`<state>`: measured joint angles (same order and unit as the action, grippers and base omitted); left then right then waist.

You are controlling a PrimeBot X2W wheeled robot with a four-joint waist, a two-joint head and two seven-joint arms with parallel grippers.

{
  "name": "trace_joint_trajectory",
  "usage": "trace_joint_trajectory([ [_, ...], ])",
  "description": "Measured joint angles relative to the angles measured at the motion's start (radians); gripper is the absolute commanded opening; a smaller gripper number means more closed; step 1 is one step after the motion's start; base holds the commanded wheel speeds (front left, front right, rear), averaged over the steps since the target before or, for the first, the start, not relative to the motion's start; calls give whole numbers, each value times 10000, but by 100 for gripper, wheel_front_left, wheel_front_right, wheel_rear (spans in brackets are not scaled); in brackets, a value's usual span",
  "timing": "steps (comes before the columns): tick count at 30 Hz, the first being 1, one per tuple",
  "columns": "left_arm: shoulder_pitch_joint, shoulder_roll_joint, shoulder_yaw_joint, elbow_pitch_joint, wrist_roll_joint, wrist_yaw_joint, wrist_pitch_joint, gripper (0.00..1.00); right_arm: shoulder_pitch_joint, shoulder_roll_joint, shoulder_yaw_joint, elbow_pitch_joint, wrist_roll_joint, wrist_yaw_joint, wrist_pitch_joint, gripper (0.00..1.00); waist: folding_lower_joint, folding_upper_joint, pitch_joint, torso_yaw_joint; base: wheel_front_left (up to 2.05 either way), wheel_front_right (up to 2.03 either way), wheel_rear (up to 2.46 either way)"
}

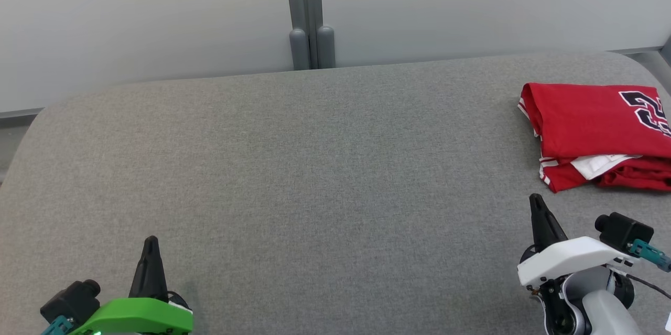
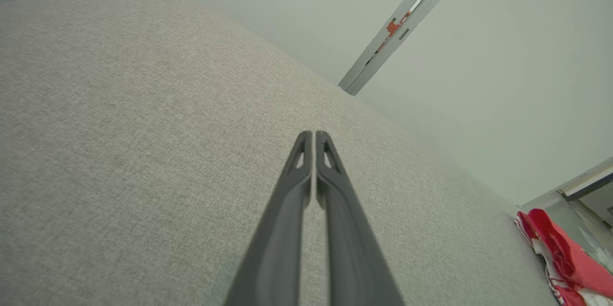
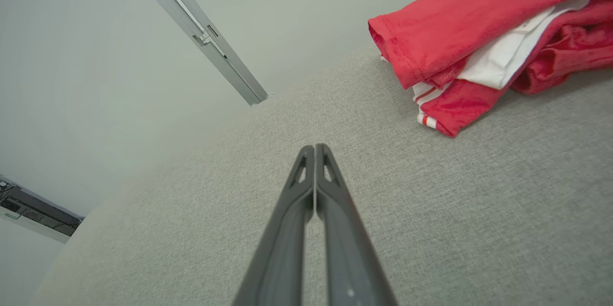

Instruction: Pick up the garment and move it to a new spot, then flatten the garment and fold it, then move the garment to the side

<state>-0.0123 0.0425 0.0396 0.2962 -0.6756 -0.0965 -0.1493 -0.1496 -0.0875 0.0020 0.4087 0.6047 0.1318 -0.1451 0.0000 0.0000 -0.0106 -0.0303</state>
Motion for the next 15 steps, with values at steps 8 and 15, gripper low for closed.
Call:
trace_joint_trajectory([
  [8,-101,0,102,-50,-1072,-15,324,0,21,44,-138,-198,1198,-2,297,0,0,0,11,24,0,0,0],
  [15,-198,0,171,-96,-2002,-81,577,0,35,81,-247,-349,2138,-2,564,0,0,0,20,45,0,0,0],
])
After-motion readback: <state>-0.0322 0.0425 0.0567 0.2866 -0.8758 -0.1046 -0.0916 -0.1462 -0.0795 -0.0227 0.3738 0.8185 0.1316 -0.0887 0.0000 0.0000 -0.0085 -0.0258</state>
